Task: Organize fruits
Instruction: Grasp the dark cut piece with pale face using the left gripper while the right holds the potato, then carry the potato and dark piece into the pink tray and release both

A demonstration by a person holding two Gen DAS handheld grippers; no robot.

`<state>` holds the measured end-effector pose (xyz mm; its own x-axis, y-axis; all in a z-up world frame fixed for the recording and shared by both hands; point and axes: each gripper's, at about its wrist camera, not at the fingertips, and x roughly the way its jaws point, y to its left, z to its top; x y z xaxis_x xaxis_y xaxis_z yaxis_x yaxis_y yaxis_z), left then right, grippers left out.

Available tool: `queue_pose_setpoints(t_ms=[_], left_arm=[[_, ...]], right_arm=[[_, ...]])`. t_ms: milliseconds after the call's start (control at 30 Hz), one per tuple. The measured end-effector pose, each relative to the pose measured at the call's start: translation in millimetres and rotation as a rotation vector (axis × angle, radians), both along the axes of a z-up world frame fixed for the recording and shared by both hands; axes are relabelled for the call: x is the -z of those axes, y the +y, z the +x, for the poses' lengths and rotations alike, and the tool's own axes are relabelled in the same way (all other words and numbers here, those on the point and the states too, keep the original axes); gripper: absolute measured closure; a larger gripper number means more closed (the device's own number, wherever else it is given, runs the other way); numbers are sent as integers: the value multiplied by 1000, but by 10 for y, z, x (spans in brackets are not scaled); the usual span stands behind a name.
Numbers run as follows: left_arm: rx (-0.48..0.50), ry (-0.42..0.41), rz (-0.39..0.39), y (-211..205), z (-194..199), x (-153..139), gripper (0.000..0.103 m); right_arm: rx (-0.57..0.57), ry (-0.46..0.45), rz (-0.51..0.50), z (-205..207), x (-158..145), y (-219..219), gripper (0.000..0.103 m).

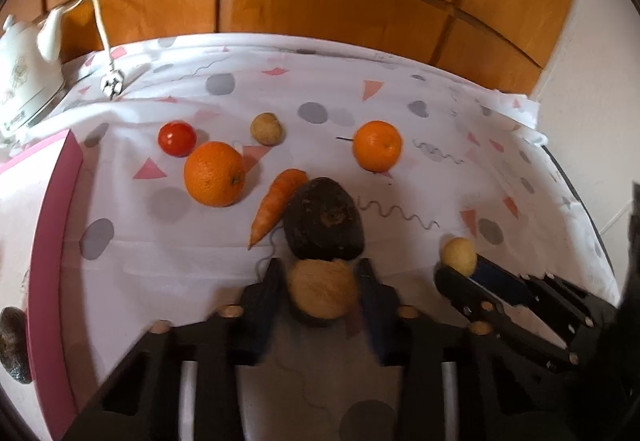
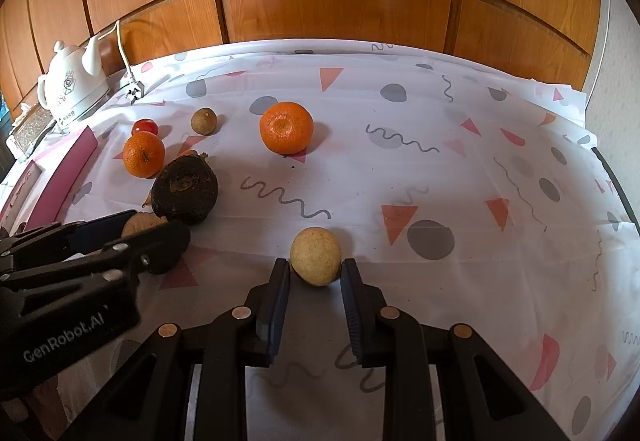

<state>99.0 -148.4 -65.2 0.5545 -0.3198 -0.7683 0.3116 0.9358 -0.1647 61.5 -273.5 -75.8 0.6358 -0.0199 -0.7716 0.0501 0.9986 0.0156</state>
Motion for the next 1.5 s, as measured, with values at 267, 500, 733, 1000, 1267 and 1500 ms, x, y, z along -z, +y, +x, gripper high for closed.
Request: queue_pose_setpoints(t_ms=[267,500,733,1000,1267,1500], left_arm=[[-4,-84,-1,283,-282,36,67],[-19,-65,9,272,-253,96,69],[-9,-79,32,244,-263,102,70],[-5,-79,29,246,-267,97,70],[-26,-65,-7,392,-316,-113,70],[-92,-87,-50,742,-374,-381,70]], right_arm=[[0,-4,9,-2,13,-9,77],[0,-3,4,2,18,-3,76],[-1,-11,-1,2,22,-5,76],[-1,-15,-9,-4,22,-2,76],[-5,-13,-27,-13,7,25,78],[-24,-4,-27,-52,-70,142,79]])
